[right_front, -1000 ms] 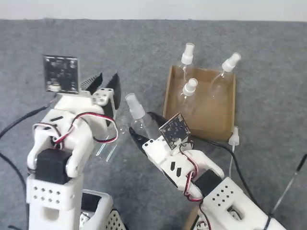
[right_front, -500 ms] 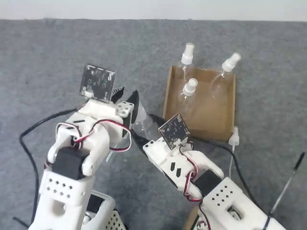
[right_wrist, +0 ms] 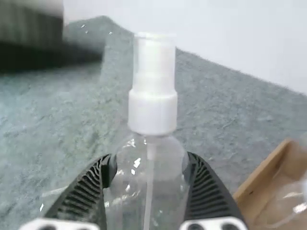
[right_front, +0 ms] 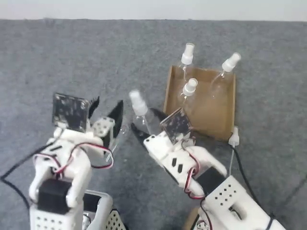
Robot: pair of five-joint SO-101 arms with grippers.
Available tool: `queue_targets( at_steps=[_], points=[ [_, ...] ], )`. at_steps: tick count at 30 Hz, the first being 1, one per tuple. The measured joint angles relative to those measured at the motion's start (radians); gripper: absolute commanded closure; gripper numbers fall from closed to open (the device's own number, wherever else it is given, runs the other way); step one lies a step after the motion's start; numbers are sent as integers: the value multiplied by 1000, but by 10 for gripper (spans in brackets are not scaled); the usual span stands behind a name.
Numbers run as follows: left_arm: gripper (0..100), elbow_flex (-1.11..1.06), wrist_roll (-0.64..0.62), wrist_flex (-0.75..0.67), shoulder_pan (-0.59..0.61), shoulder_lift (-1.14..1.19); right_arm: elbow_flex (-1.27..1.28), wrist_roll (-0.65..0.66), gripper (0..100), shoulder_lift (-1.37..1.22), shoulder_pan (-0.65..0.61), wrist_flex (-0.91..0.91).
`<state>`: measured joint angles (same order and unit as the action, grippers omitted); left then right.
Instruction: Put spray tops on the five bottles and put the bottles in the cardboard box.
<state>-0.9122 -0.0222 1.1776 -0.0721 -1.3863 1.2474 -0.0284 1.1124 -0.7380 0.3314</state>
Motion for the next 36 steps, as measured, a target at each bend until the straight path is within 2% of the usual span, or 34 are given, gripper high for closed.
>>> queue_targets(
  at_steps=[8, 14, 18, 26, 36],
  points=[
    [796, -227, 64, 0, -6, -275, -325, 0, 993, -193, 81, 112],
    [713, -307, 138, 0, -155, -331, -562, 0, 993, -459, 80, 186],
    [716, -334, 147, -18, -195, -318, -687, 0, 993, -569, 77, 282],
    [717, -384, 144, -126, -207, -216, -776, 0, 993, -552, -9, 540],
    [717, -385, 150, -132, -207, -195, -776, 0, 993, -474, -12, 624]
  ],
)
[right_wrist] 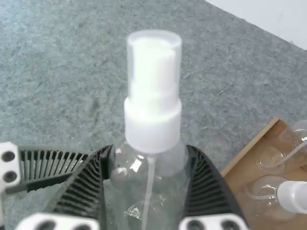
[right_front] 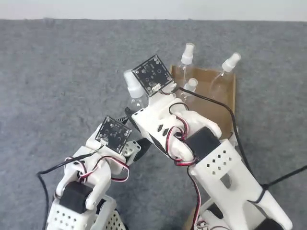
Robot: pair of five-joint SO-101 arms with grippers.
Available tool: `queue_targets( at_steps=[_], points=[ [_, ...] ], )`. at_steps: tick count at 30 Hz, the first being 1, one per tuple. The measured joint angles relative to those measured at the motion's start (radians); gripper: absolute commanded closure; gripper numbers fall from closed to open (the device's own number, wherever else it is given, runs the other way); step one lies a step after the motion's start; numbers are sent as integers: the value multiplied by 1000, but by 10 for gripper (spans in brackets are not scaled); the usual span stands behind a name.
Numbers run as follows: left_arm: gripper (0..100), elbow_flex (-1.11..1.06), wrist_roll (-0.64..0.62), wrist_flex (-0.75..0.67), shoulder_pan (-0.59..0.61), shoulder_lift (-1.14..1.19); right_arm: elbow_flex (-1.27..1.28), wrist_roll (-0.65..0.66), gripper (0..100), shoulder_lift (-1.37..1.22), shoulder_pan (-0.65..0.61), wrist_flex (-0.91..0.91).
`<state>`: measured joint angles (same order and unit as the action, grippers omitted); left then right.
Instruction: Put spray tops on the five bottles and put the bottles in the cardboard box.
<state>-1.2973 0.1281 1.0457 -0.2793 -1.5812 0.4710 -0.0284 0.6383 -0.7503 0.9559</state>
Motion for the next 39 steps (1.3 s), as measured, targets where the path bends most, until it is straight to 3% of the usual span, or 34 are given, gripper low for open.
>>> queue_targets(
  at_steps=[5, 9, 15, 22, 26, 33, 39],
  points=[
    [717, 0, 0, 0, 2, 0, 0, 0, 993, 2, 49, 2],
    [717, 0, 0, 0, 3, 0, 0, 0, 993, 23, 163, 26],
    [717, -8, 0, 0, 3, 0, -2, 101, 993, 110, 324, 94],
    [717, -21, 2, 0, 3, 11, 11, 121, 993, 229, 585, 120],
    [717, -21, 2, 0, 3, 11, 178, 121, 993, 262, 651, -66],
    [717, -37, 2, 0, 3, 11, 574, 121, 993, 241, 690, -566],
    [717, -38, 2, 0, 3, 11, 618, 121, 993, 84, 730, -804]
  ],
)
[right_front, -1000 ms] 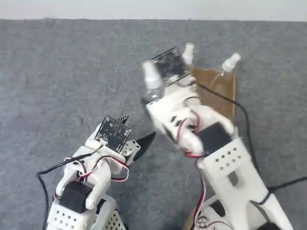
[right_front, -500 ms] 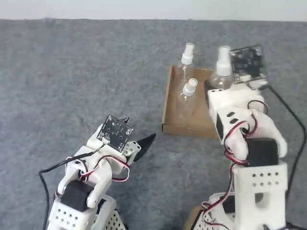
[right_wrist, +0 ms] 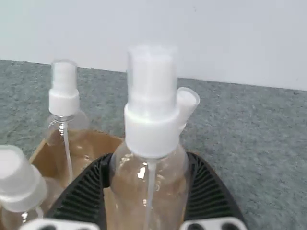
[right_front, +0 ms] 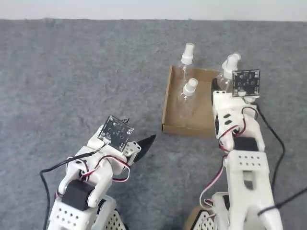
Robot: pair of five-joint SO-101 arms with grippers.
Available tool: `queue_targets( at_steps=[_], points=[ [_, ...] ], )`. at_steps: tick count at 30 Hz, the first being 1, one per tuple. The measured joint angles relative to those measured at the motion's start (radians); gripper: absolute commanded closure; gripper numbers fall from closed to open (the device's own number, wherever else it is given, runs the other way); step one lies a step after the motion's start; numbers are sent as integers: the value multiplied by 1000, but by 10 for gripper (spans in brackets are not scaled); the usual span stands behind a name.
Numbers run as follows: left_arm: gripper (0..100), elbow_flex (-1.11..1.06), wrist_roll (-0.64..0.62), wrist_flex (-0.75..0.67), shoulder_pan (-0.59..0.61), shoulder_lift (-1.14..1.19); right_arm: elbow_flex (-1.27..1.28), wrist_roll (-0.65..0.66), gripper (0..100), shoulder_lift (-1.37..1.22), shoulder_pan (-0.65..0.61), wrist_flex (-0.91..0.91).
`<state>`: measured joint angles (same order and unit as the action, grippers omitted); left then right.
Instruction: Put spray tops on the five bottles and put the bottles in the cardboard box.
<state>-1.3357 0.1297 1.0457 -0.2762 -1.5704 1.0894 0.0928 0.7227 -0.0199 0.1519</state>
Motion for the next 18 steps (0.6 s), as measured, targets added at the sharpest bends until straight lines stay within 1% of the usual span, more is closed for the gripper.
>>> queue_targets(
  at_steps=[6, 18],
  points=[
    [717, 0, 0, 0, 0, 0, 0, -66, 993, -152, 2, -138],
    [717, 0, 0, 0, 0, 0, 109, -75, 993, -288, 5, -385]
  ],
)
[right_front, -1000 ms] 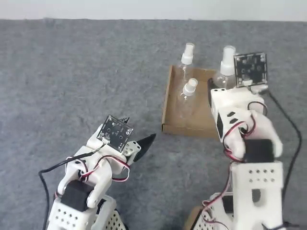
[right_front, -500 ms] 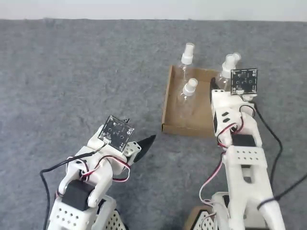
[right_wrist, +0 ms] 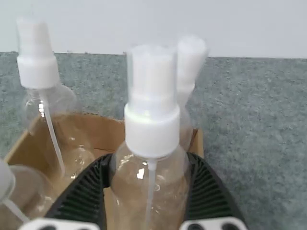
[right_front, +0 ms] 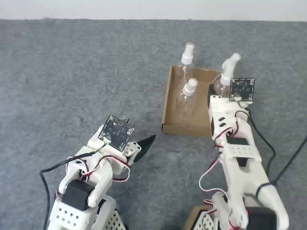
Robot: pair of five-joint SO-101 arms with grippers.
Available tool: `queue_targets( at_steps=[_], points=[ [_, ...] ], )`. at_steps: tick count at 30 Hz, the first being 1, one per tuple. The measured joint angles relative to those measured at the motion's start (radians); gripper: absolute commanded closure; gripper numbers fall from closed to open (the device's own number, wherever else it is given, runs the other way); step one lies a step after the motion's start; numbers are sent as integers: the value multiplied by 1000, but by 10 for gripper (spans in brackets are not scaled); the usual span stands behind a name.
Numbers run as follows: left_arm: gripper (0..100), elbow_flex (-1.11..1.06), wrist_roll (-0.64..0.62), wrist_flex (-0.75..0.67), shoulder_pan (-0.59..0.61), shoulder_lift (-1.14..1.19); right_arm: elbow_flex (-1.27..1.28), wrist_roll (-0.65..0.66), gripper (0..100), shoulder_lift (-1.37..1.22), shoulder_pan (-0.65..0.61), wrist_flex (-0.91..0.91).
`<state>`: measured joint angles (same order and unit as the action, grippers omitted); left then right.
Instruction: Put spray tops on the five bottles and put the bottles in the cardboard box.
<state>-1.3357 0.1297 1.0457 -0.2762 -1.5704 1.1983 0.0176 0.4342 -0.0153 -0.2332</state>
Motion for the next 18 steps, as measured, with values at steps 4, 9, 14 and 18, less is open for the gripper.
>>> queue_targets(
  at_steps=[4, 9, 14, 18],
  points=[
    [717, 0, 0, 0, 0, 0, 0, 0, 993, -68, 0, -60],
    [717, 0, 0, 0, 0, 0, 0, 0, 993, -144, 0, -140],
    [717, 0, 0, 0, 0, 0, 0, 0, 992, -170, 0, -155],
    [717, 0, 0, 0, 0, 0, 0, 0, 991, -170, 0, -155]
  ],
)
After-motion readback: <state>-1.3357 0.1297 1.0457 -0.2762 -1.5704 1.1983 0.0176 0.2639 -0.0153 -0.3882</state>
